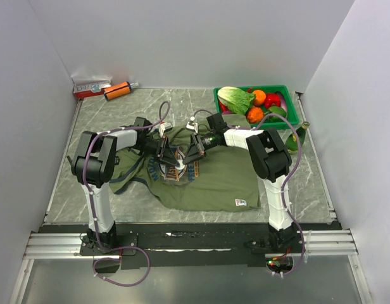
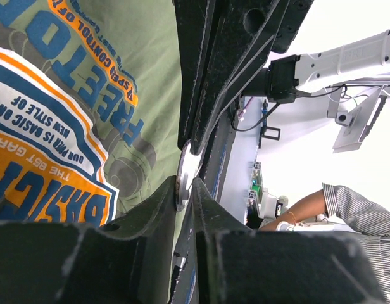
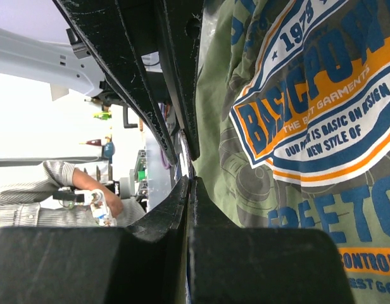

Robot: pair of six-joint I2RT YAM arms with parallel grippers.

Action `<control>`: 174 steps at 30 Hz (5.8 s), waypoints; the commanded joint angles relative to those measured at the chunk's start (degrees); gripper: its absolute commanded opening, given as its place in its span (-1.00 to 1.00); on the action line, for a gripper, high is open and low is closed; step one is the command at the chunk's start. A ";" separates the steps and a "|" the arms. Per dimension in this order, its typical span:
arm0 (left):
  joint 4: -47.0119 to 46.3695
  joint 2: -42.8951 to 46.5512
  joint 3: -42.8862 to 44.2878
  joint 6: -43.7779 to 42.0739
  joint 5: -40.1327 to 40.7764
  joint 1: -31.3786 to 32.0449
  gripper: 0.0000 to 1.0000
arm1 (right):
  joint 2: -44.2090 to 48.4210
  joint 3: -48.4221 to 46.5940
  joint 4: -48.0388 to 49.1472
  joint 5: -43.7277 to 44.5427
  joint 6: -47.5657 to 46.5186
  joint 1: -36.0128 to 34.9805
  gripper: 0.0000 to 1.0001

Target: Remove the brooch from the garment

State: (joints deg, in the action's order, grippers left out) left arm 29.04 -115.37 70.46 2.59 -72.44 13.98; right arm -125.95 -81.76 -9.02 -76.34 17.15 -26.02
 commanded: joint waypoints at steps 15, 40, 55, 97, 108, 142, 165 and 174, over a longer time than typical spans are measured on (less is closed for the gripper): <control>1.81 -3.02 4.86 -1.71 -0.07 2.63 -0.66 | 1.23 -2.09 2.95 0.93 0.34 -0.87 -1.00; 4.71 -5.13 7.59 -5.30 6.70 4.04 -0.71 | 2.29 -4.11 2.95 1.01 0.34 -1.84 -1.00; 10.51 1.11 9.34 -11.90 8.29 3.25 -0.03 | 1.41 -5.78 1.11 1.54 -1.06 -1.93 -1.00; 19.73 1.72 16.55 -18.23 10.12 -0.71 -0.97 | 2.81 -17.11 -15.40 9.62 -14.94 1.31 0.02; 32.04 8.23 30.09 -26.76 26.37 -7.64 -0.97 | 7.47 -24.42 -20.41 24.64 -15.12 10.20 0.68; 7.89 23.34 6.64 -10.32 109.69 -17.94 -0.98 | 14.86 -19.49 -26.23 38.36 -21.28 5.46 1.00; 27.56 -5.29 11.19 28.43 145.94 -8.61 -0.98 | 18.19 -17.03 -29.83 44.52 -25.67 0.18 0.99; 24.67 -6.79 10.49 26.24 136.08 -13.10 -0.98 | 18.81 -16.24 -29.57 46.19 -26.81 -0.87 1.00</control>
State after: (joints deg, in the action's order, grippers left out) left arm 53.80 -121.16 81.01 28.18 66.74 1.32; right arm -111.70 -98.32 -38.68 -31.35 -8.43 -26.15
